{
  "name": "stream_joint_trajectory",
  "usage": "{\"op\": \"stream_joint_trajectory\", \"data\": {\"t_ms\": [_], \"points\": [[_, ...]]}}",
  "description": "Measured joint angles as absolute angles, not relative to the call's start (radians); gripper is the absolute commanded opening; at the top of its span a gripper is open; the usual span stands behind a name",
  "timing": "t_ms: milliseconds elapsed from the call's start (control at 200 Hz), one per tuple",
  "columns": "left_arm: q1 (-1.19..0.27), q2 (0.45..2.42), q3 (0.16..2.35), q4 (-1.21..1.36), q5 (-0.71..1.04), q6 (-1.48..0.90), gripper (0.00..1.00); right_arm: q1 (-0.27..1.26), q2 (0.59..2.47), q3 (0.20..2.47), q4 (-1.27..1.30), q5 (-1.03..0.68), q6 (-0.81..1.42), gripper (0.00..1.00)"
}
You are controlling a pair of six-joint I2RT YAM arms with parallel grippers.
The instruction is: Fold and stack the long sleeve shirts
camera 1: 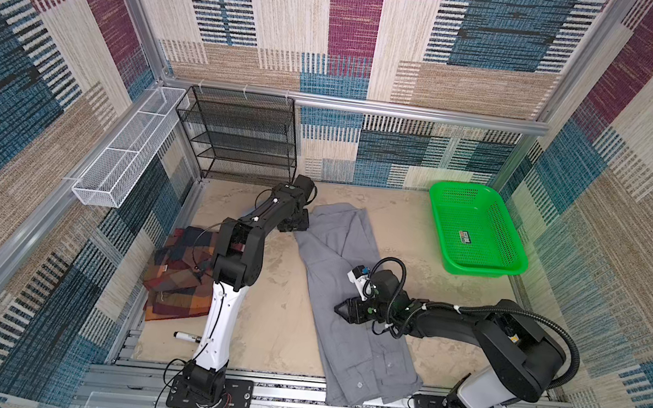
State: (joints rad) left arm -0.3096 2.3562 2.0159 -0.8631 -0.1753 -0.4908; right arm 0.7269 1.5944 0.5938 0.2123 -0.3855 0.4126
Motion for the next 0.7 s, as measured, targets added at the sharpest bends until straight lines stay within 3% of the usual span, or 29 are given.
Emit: {"op": "stream_joint_trajectory", "data": {"t_ms": [225, 280, 701], "points": [[-0.306, 2.427, 2.145, -0.877, -0.147, -0.486, 0.11, 0.726, 1.612, 0.585, 0.250, -0.410, 0.406, 0.59], [-0.306, 2.455, 2.206, -0.892, -0.123, -0.486, 0.00, 0.726, 1.617, 0.580, 0.270, -0.416, 0.406, 0.59], [-0.309, 2.582, 2.567, -1.103, -0.089, -0.505, 0.01, 0.729, 1.645, 0.519, 0.424, -0.450, 0.432, 0.58]]}}
